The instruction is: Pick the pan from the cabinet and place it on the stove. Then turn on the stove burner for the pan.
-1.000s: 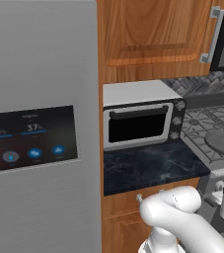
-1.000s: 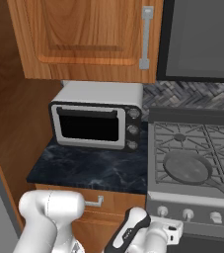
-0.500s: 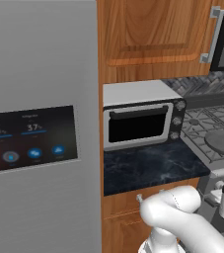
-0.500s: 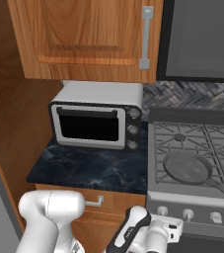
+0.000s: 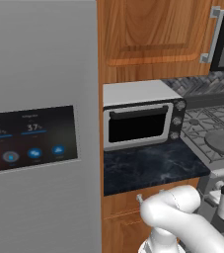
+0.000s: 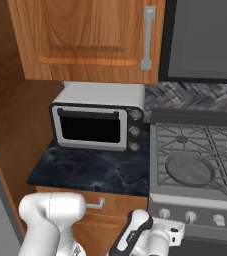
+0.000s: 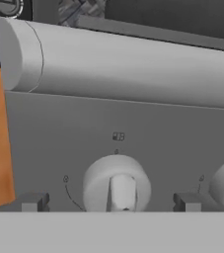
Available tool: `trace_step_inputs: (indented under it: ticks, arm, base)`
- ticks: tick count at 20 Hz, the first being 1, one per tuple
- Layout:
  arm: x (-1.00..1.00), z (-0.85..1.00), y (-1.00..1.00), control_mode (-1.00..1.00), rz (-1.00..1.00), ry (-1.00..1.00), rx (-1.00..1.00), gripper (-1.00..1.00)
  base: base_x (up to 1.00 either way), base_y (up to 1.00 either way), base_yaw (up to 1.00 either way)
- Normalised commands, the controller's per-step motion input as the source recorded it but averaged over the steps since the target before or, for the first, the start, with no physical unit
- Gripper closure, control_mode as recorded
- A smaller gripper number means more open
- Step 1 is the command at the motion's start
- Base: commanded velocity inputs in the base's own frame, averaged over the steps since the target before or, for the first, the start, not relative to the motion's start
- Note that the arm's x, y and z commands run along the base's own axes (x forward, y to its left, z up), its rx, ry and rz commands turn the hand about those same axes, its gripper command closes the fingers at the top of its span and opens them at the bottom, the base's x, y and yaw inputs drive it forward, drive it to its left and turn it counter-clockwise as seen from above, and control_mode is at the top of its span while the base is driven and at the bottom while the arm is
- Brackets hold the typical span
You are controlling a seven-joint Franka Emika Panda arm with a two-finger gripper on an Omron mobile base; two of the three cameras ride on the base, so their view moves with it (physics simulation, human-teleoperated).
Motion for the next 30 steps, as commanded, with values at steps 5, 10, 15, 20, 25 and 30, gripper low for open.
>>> trace_step_inputs:
  ticks: [5,10,15,20,25,30]
  arm:
    - [0.05,-0.08,0.00,-1.00,0.00,0.00,0.00,-1.00]
    - [0.11,0.00,0.00,-1.00,0.00,-0.01,0.00,-1.00]
    - [0.15,-0.02,0.00,-1.00,0.00,0.00,0.00,-1.00]
    - [0.13,-0.08,0.00,-1.00,0.00,0.00,0.00,-1.00]
    - [0.10,-0.13,0.00,-1.00,0.00,0.00,0.00,-1.00]
    - [0.07,-0.04,0.00,-1.00,0.00,0.00,0.00,-1.00]
  base:
    - [0.00,0.00,0.00]
    - [0.00,0.00,0.00]
    - [0.00,0.00,0.00]
    - [0.00,0.00,0.00]
    - [0.00,0.00,0.00]
    - [0.00,0.00,0.00]
